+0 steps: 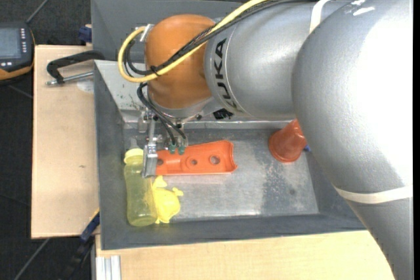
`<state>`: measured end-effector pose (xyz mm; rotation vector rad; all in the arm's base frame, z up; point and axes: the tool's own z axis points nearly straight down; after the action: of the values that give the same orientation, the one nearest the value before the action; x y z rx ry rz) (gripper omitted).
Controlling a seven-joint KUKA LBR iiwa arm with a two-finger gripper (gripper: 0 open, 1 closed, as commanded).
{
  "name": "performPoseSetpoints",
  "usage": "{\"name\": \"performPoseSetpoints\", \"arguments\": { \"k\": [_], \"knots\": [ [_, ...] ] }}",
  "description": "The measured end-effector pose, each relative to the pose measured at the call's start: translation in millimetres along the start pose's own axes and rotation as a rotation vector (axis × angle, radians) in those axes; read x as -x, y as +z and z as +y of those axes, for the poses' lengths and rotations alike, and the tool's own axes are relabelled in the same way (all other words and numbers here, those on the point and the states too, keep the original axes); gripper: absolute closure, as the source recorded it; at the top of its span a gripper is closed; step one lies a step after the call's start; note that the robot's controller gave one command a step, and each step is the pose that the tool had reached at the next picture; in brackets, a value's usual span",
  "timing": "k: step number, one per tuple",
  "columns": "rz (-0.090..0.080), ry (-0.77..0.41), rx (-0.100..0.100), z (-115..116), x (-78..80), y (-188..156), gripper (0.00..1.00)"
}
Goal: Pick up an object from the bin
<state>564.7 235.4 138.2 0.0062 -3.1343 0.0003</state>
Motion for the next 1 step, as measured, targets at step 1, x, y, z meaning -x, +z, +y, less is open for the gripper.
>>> {"name": "performPoseSetpoints", "arguments": {
  "k": [1],
  "knots": [
    [-0.003,0.001,0.001,-0.6,0.3,-2.7,0.00]
  ]
}}
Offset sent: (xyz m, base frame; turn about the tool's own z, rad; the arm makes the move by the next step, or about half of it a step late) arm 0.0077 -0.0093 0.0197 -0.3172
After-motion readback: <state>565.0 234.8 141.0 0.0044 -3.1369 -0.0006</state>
